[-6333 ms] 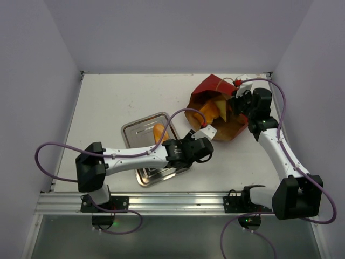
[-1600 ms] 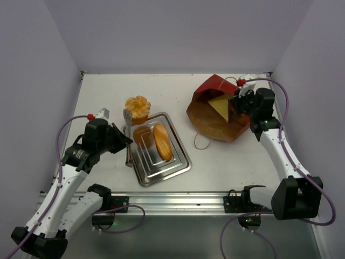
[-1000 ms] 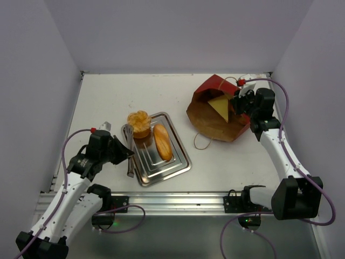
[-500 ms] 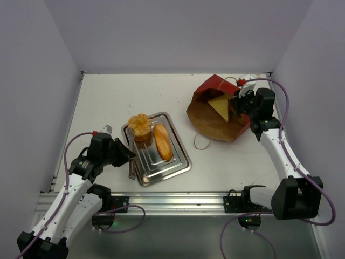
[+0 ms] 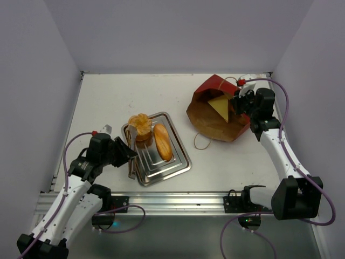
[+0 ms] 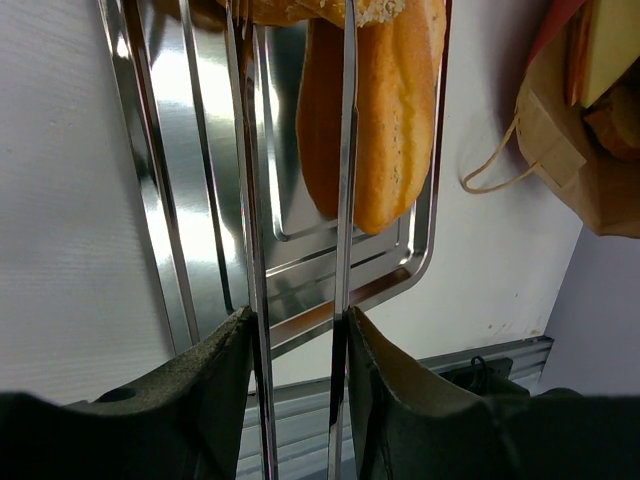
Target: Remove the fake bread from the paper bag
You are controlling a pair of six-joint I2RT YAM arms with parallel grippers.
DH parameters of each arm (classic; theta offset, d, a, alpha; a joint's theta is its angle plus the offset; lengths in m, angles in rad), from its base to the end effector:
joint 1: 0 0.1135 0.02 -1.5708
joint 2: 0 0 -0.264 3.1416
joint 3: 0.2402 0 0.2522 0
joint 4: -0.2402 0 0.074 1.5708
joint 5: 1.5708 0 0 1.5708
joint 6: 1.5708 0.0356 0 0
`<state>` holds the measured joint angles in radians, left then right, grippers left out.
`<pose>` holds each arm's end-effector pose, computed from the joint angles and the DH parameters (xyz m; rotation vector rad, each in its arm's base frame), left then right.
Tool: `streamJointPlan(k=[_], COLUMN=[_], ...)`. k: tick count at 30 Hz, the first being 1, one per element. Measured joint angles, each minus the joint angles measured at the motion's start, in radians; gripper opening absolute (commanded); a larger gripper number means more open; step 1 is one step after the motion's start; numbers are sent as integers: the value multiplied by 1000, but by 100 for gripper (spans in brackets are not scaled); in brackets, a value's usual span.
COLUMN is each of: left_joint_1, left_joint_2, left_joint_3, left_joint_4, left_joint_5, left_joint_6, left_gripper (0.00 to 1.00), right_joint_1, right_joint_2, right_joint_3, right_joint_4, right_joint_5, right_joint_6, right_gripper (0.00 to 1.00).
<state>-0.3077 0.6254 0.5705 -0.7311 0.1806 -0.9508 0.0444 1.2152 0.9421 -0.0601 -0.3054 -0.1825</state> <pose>0.1228 -0.0457 0.2374 -0.6995 2.3958 -0.7901 0.2814 0.0232 0.3174 -0.4179 1.8461 0.1964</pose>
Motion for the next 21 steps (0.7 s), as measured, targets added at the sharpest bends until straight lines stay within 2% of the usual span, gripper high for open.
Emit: streamJointPlan(k=[21], left_joint_1=[0], left_joint_2=[-41], left_joint_3=[68], left_joint_4=[-66], left_joint_5=[-35], left_joint_6=[0], left_gripper=[44], right_joint_1=[0], right_joint_2=[0], right_joint_3=[0], right_joint_4=[0], right_joint_5=[0], right_joint_6=[0], right_gripper=[0])
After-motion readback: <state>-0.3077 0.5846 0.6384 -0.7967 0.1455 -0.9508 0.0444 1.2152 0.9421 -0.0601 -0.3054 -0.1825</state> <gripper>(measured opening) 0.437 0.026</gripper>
